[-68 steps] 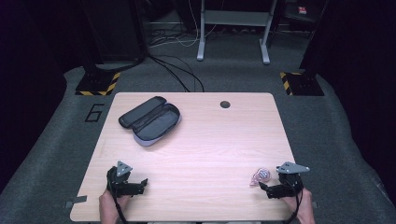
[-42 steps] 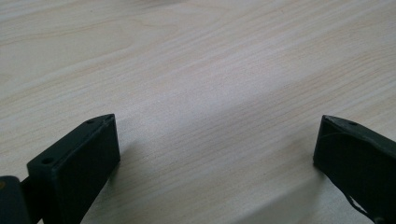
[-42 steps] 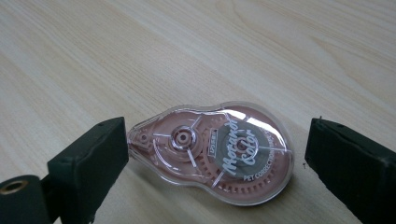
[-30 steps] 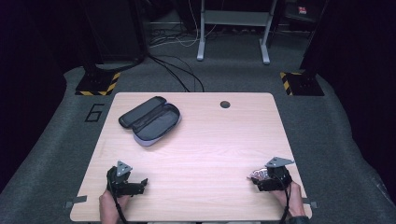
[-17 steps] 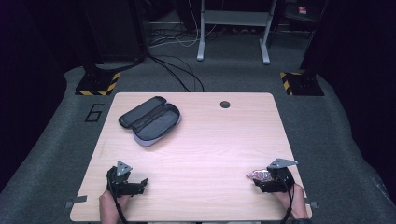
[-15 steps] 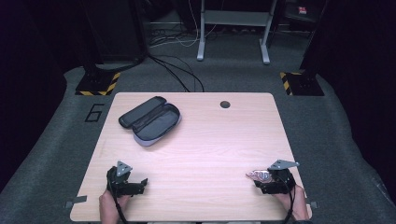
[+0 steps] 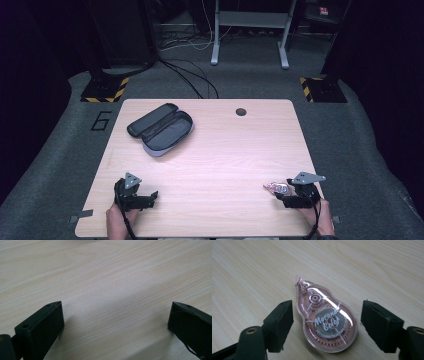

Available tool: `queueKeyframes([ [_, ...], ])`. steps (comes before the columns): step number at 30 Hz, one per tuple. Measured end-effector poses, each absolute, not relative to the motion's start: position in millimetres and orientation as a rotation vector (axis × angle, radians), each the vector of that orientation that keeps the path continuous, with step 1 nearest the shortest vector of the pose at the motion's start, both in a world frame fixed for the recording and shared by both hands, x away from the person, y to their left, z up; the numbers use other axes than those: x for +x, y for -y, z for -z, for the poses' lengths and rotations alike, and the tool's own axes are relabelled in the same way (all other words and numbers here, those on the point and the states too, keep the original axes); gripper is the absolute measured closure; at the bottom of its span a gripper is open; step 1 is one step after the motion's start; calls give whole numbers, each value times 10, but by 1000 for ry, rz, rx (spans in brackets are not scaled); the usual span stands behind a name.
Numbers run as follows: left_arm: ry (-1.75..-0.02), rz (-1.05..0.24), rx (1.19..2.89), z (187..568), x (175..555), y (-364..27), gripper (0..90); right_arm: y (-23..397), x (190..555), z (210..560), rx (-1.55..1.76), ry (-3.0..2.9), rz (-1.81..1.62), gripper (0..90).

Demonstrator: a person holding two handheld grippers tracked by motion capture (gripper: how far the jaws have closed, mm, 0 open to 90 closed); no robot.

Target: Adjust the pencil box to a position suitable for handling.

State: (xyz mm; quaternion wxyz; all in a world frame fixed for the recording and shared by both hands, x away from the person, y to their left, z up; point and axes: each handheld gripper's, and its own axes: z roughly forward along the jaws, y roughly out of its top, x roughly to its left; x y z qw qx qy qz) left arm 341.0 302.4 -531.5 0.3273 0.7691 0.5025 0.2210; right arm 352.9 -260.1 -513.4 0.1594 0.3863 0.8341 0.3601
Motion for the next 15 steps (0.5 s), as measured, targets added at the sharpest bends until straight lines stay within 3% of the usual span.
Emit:
queueKeyframes([
  [9, -1317, -577, 2015, 5315, 3409, -3024, 3, 2605, 3510, 5188, 1109, -2398, -987, 374],
  [15, -1316, -578, 2015, 5315, 3409, -3024, 3, 2556, 3464, 5185, 1154, -2366, -971, 381],
])
